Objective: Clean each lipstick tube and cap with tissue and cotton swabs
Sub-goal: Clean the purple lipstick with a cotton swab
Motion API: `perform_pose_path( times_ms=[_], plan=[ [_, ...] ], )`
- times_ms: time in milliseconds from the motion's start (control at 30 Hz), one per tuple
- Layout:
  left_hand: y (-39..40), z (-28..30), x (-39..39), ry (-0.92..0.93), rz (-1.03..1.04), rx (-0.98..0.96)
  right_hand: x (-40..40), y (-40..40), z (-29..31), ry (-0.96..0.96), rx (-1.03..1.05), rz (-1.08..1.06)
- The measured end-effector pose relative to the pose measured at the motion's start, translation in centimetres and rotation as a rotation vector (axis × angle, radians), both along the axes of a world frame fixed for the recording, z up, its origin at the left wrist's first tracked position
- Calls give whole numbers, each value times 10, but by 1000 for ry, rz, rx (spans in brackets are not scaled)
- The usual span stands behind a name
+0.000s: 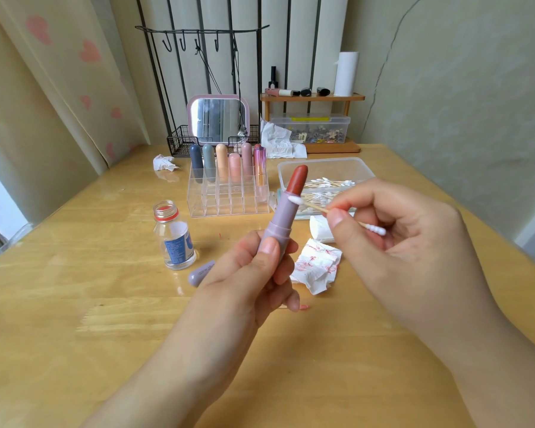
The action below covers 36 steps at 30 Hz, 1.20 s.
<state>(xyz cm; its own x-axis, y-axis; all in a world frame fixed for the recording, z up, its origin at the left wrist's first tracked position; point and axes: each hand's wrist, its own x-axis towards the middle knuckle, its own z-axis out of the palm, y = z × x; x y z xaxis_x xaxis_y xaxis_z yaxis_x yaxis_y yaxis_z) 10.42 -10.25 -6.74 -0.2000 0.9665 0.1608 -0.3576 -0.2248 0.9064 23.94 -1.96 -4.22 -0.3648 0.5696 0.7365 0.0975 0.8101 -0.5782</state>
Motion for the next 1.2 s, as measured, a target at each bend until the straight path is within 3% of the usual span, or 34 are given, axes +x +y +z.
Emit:
perform_pose_path(
  times_ms=[1200],
  plan=[
    [3,-2,2,-41,30,48,2,-1,3,-49,87,-20]
  ],
)
